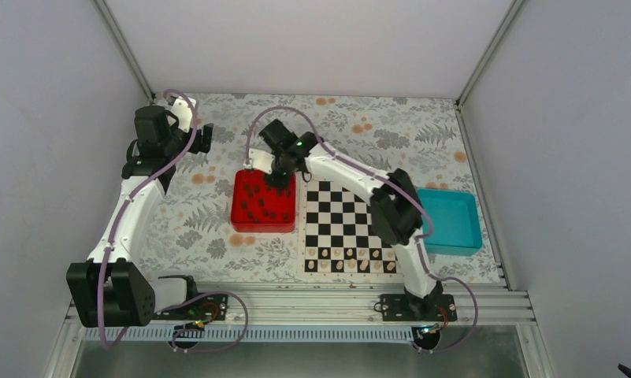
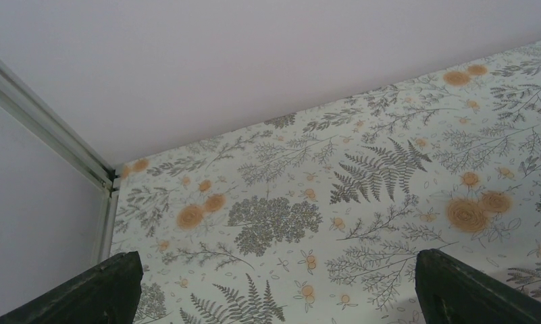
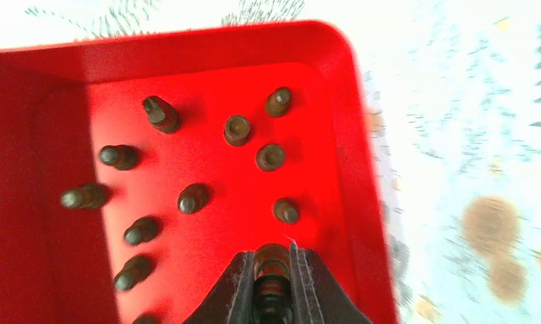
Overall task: Set up the chess pieces on the board
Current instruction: Pick up the chess piece from the storage box, then place the chess piece on the chessboard.
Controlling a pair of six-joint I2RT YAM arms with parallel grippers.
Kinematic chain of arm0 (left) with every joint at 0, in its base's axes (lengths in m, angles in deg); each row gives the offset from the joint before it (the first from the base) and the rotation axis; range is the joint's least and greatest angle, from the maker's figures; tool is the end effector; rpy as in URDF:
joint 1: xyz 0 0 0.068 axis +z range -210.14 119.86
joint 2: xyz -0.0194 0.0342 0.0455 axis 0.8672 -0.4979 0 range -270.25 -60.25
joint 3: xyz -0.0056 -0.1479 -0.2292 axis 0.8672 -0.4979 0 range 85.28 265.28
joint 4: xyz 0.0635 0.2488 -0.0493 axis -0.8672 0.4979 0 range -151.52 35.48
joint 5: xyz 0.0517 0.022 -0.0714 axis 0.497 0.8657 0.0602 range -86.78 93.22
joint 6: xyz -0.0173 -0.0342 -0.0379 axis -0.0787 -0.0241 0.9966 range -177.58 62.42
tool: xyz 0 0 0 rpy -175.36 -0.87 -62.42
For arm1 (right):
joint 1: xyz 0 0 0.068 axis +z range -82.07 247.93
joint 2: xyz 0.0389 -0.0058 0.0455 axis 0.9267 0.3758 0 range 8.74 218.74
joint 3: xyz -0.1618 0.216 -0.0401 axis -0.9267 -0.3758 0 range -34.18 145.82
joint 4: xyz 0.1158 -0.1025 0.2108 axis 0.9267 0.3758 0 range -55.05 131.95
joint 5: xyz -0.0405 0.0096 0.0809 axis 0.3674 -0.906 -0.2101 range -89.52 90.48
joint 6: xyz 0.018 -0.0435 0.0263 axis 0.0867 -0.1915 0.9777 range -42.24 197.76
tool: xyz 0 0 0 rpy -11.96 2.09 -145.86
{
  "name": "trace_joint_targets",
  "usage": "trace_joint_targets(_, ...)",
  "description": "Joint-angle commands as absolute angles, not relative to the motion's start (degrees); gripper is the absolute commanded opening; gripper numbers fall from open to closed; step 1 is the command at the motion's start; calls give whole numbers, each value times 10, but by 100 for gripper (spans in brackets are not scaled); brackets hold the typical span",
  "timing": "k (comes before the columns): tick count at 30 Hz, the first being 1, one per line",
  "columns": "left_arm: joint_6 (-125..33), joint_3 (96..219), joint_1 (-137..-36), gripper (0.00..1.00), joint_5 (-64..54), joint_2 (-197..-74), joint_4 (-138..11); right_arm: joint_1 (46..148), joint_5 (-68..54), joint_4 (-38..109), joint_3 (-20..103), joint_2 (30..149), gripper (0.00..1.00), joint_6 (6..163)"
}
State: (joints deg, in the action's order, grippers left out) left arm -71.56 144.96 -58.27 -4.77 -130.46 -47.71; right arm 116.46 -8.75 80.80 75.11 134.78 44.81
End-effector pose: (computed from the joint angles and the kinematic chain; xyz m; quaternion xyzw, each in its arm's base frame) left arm 0.2820 0.0042 0.3311 0.1261 0.8296 0.0166 0.5437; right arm 0.3119 0.3616 0.2170 -0.6465 0.7212 0.1095 0.2233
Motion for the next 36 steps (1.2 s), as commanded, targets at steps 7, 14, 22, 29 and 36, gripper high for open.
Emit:
trace_joint_targets(7,-716,1449,-579,100,-53,-1296,-491,1034,-99,789,616,1140,4,455)
trace_joint_targets(14,-716,1449,-579,100,-56,-1297,-492,948,-112,727,467,1087,5,438)
trace_joint_targets(22,-715,1451,-579,100,-61,-1295,-487,918,-117,681,385,1097,5,430)
trace_joint_targets(29,-715,1452,-579,100,-61,-1294,-484,912,-97,660,370,1123,5,424)
trace_joint_targets(36,-714,1453,-579,100,-63,-1294,-485,901,-80,654,361,1131,5,417)
